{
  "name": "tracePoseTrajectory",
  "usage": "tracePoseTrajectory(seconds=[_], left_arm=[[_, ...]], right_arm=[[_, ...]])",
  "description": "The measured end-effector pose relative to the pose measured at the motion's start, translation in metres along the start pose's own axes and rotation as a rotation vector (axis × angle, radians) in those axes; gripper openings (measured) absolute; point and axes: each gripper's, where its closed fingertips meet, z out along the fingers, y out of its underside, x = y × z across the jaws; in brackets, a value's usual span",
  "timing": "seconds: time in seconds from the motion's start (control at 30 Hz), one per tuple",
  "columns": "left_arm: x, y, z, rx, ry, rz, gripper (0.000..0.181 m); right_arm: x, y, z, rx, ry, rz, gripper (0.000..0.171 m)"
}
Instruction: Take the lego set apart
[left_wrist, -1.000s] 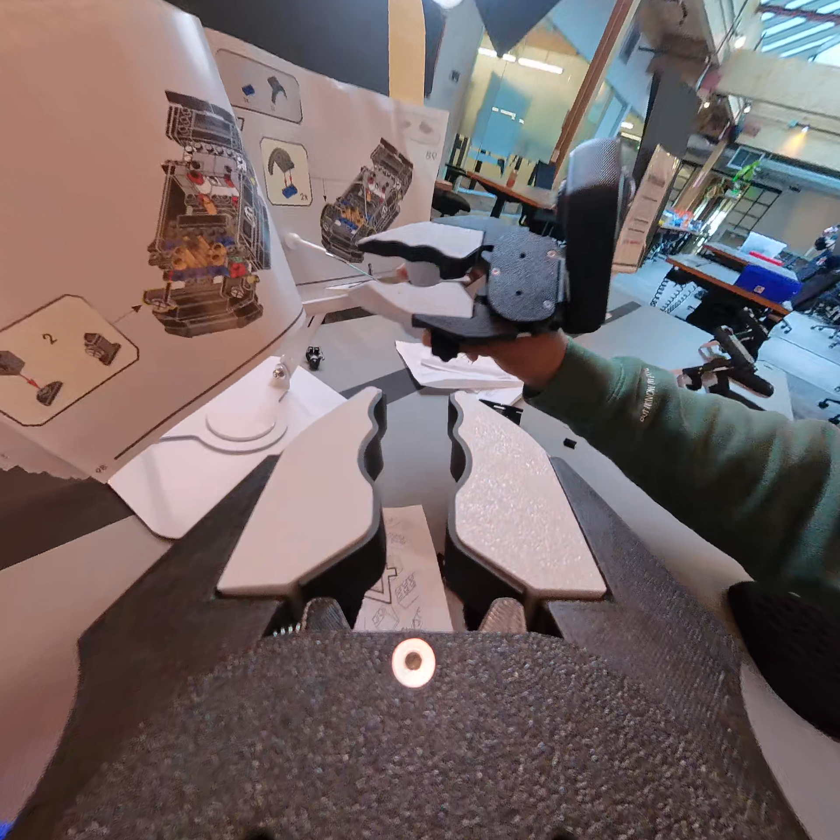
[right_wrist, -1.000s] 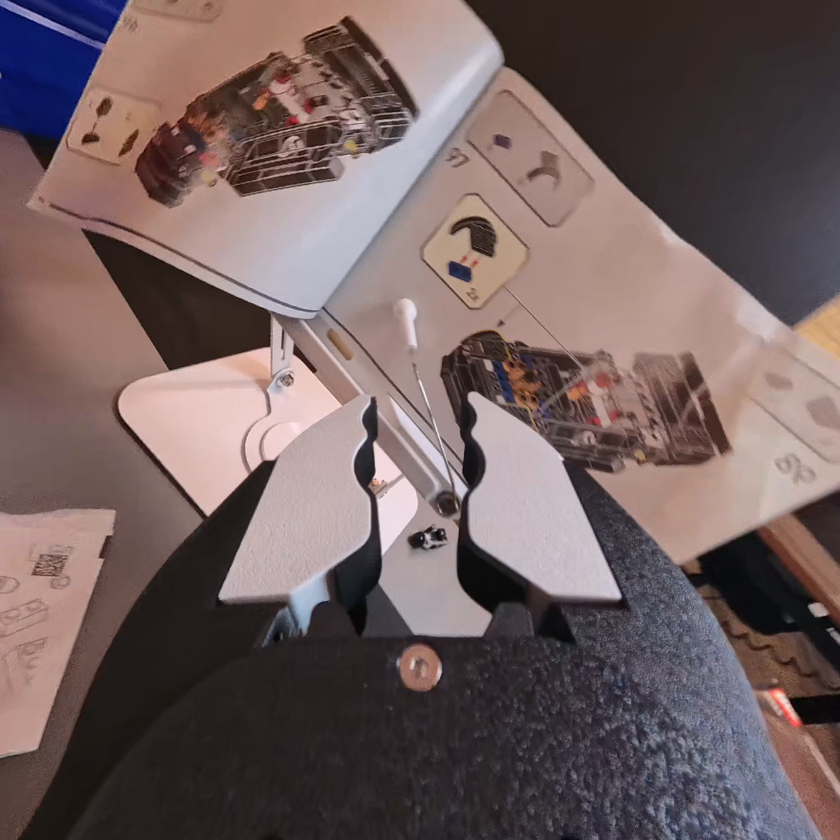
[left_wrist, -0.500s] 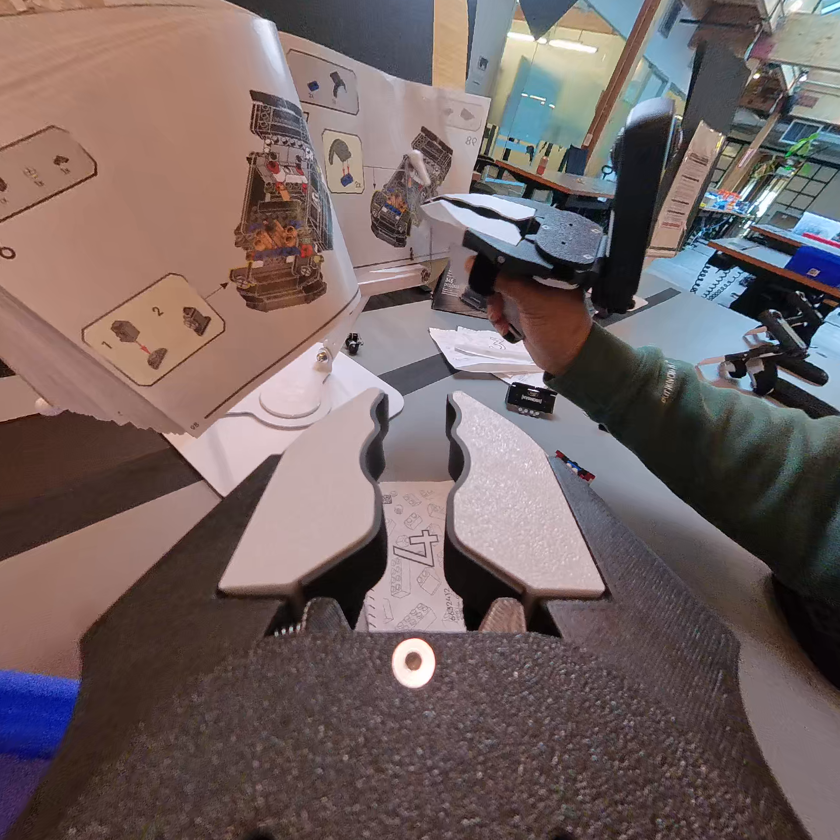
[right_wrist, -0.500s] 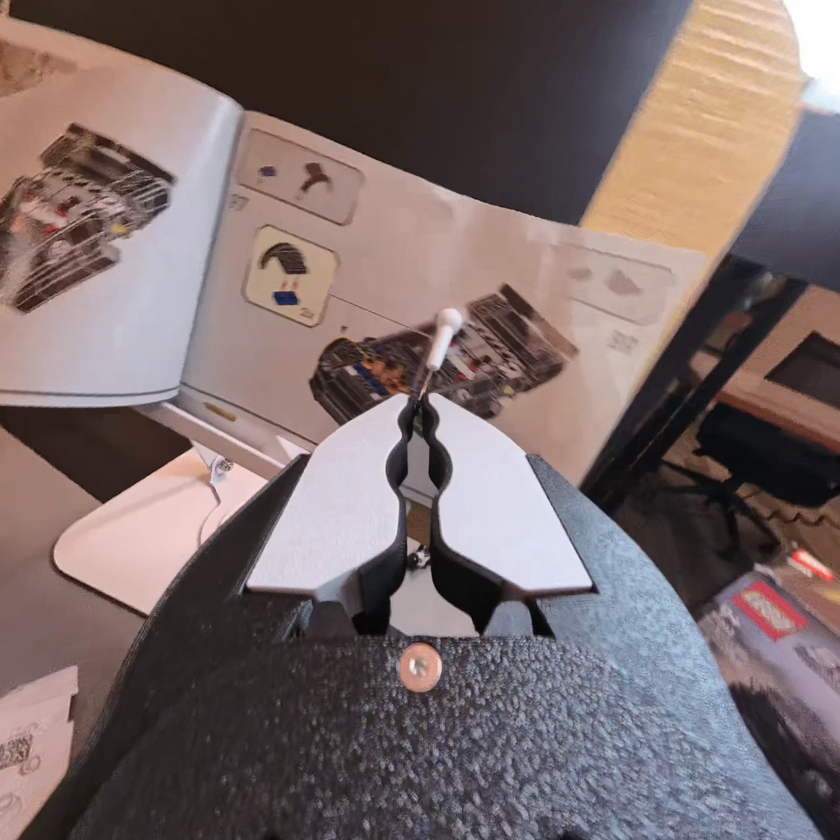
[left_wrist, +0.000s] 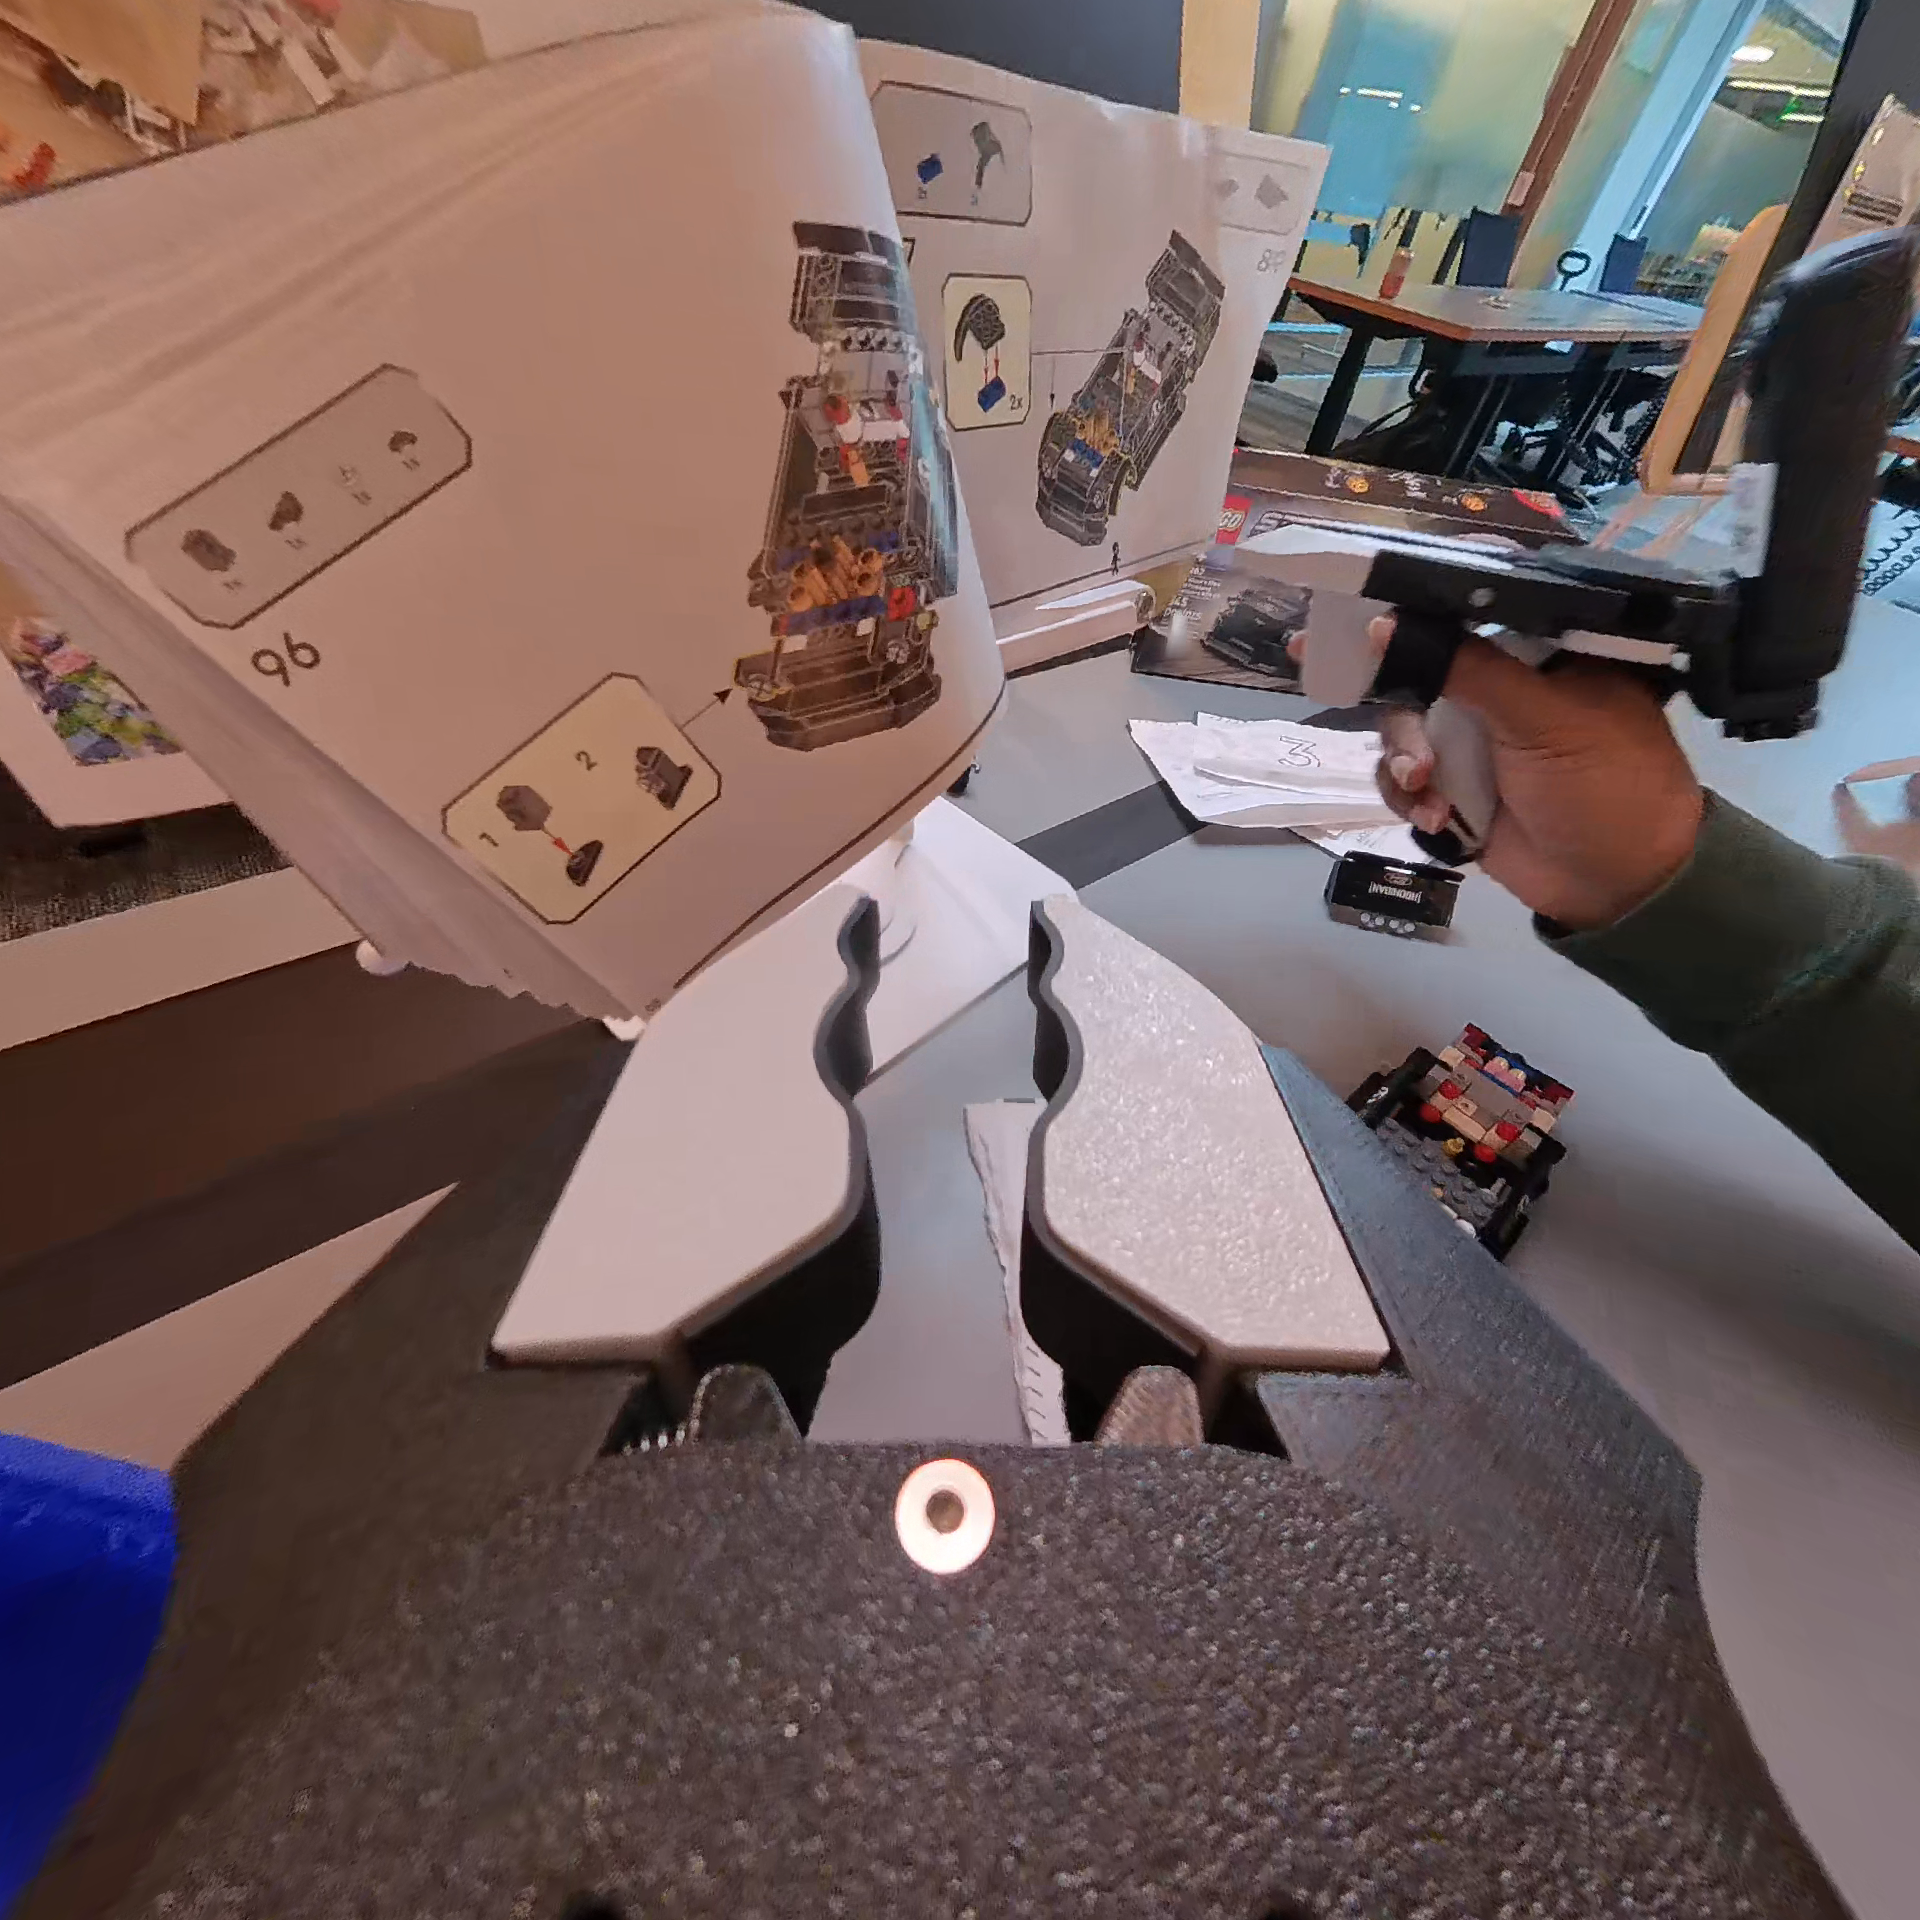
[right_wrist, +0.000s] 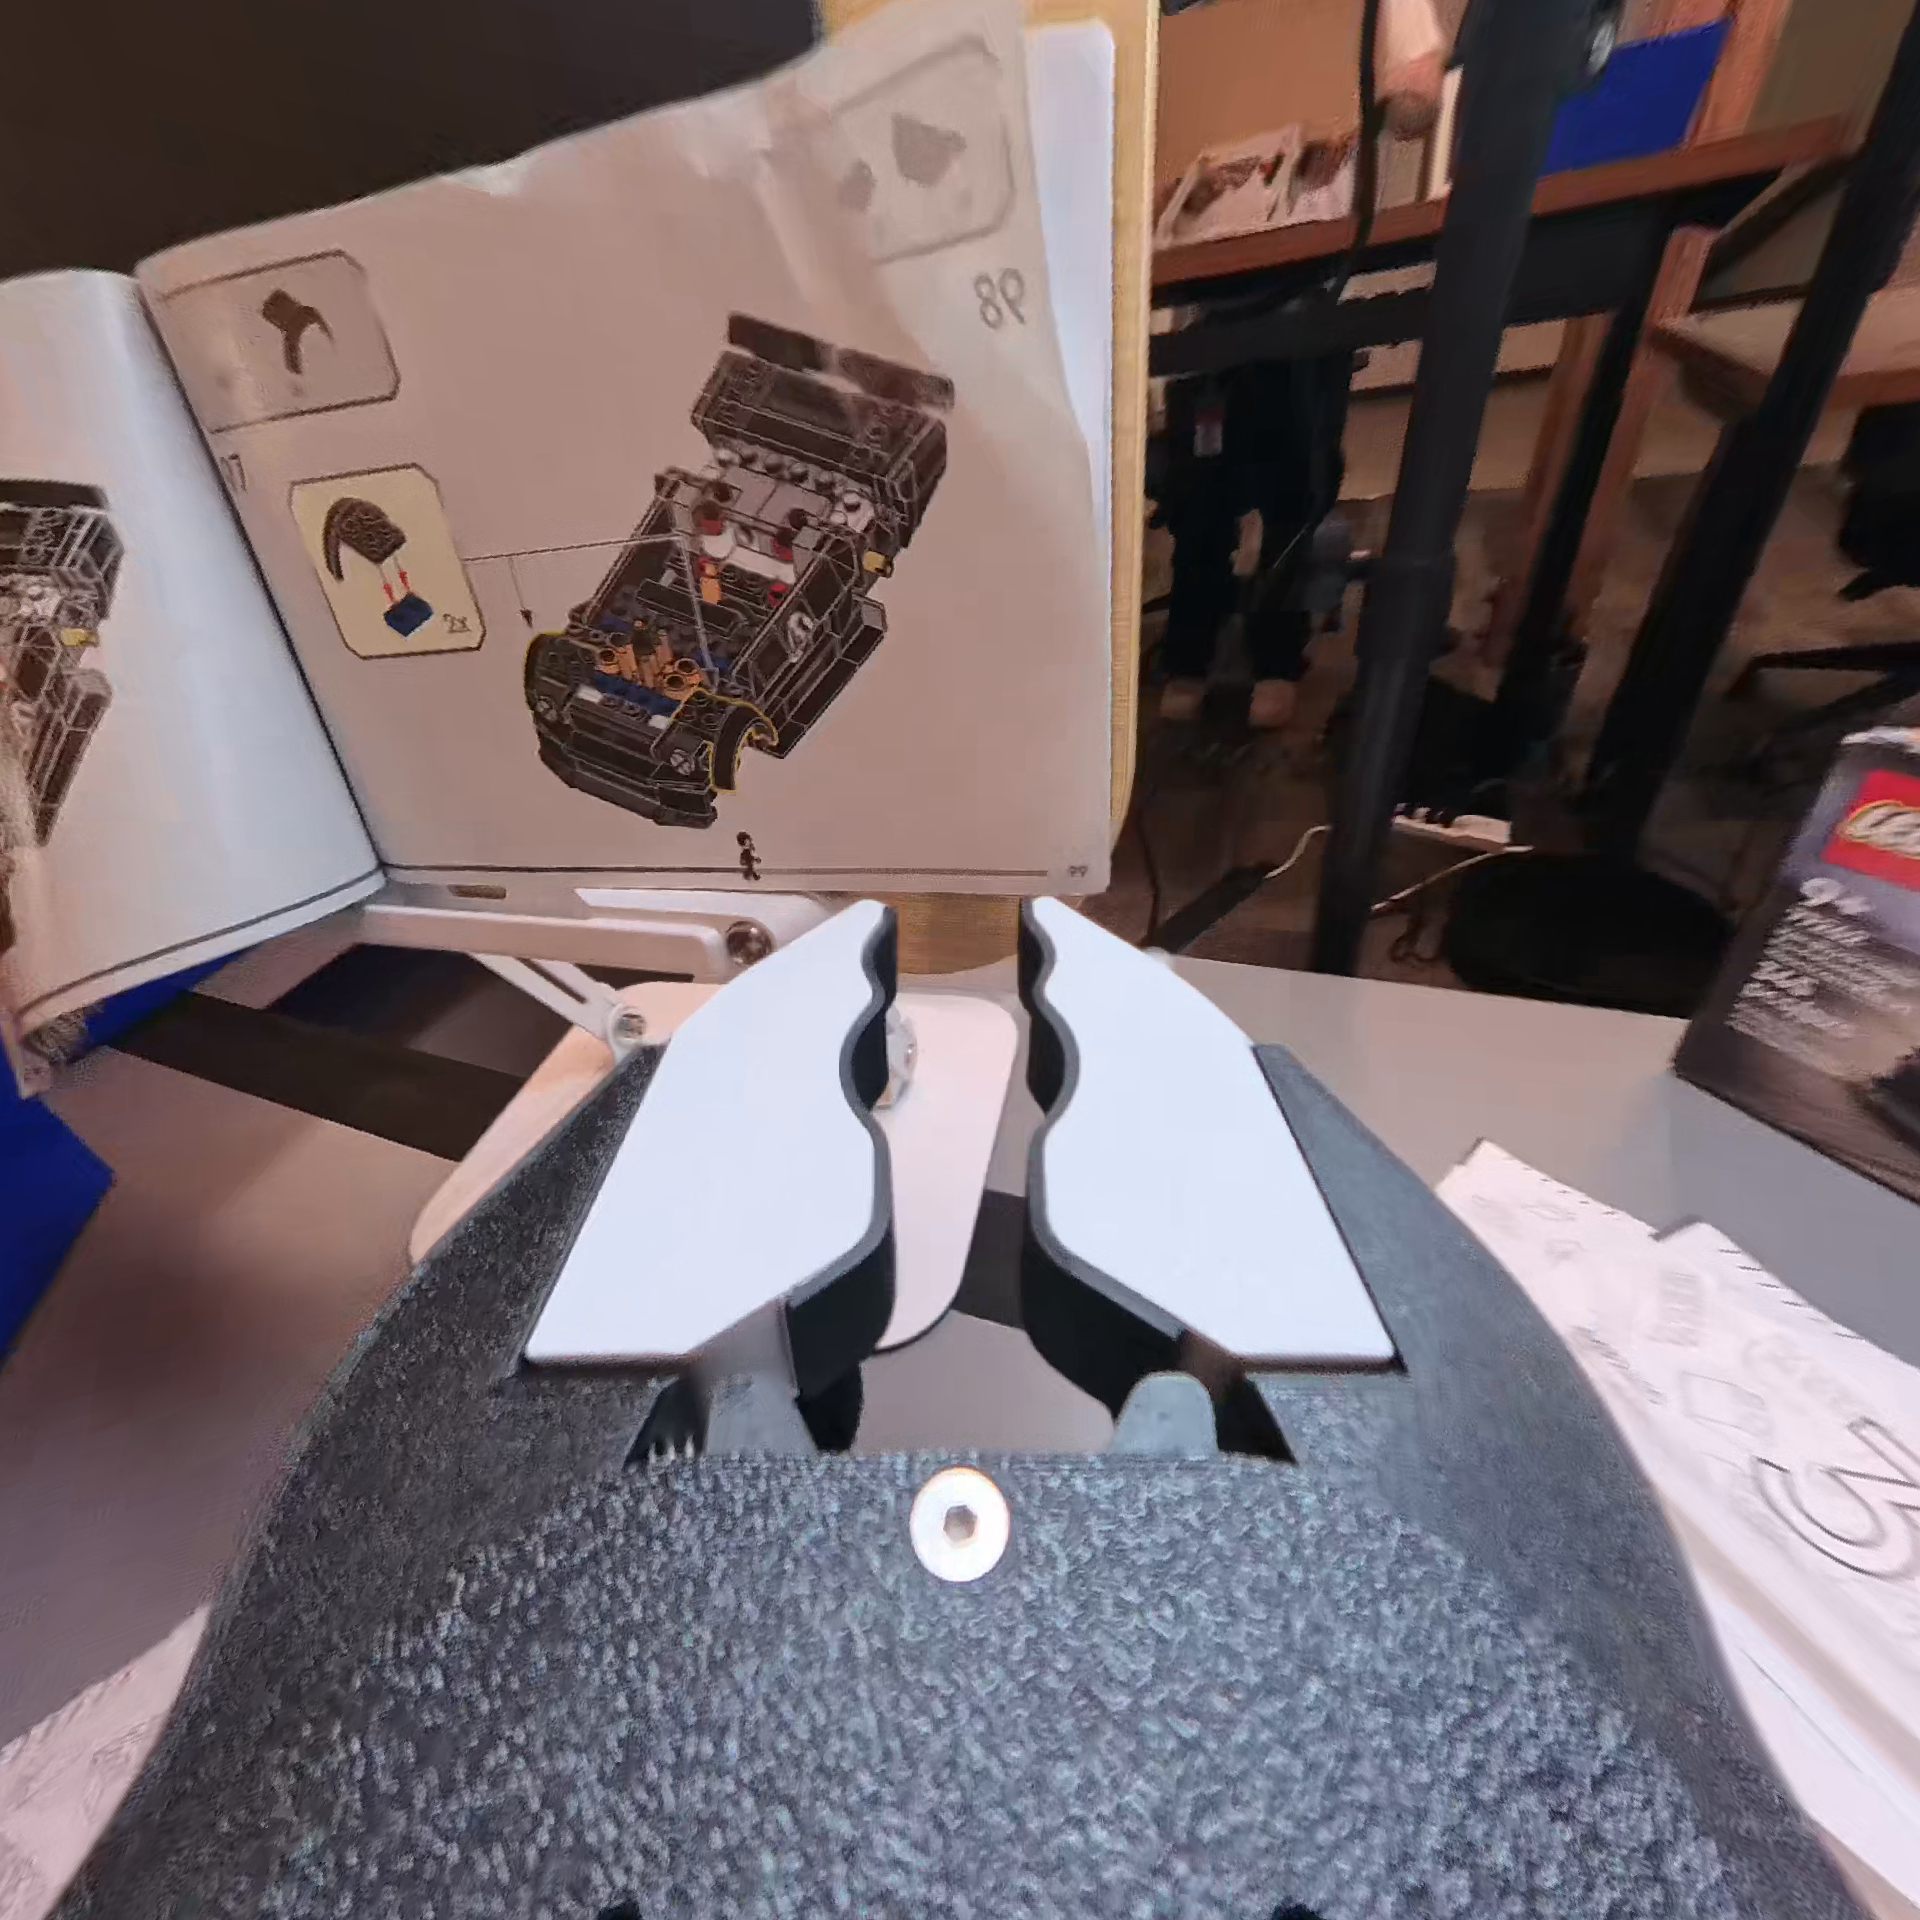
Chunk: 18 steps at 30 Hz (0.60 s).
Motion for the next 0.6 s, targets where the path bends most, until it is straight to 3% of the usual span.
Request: tracePoseTrajectory(seconds=[0.1,0.17,0.23,0.33,0.47,0.53,0.6], left_arm=[[-0.007,0.002,-0.003,-0.004,-0.007,-0.009,0.028],[-0.013,0.003,-0.003,-0.002,-0.018,-0.011,0.028],[-0.017,0.001,-0.003,0.008,-0.026,-0.023,0.028],[-0.022,-0.004,-0.005,0.027,-0.053,-0.029,0.028],[-0.025,-0.008,-0.017,0.05,-0.085,-0.03,0.027],[-0.029,-0.007,-0.026,0.052,-0.102,-0.023,0.027],[-0.035,-0.005,-0.034,0.049,-0.126,-0.004,0.027]], right_arm=[[-0.007,-0.021,-0.026,0.066,0.109,-0.156,0.042],[-0.06,-0.042,-0.04,0.185,0.039,-0.431,0.038],[-0.13,-0.039,-0.04,0.198,-0.11,-0.644,0.041],[-0.192,-0.024,-0.015,0.102,-0.189,-0.78,0.071],[-0.203,-0.011,0.043,-0.015,-0.052,-0.937,0.1],[-0.193,-0.009,0.061,-0.04,0.011,-0.926,0.098],[-0.186,-0.018,0.064,0.005,0.045,-0.923,0.081]])
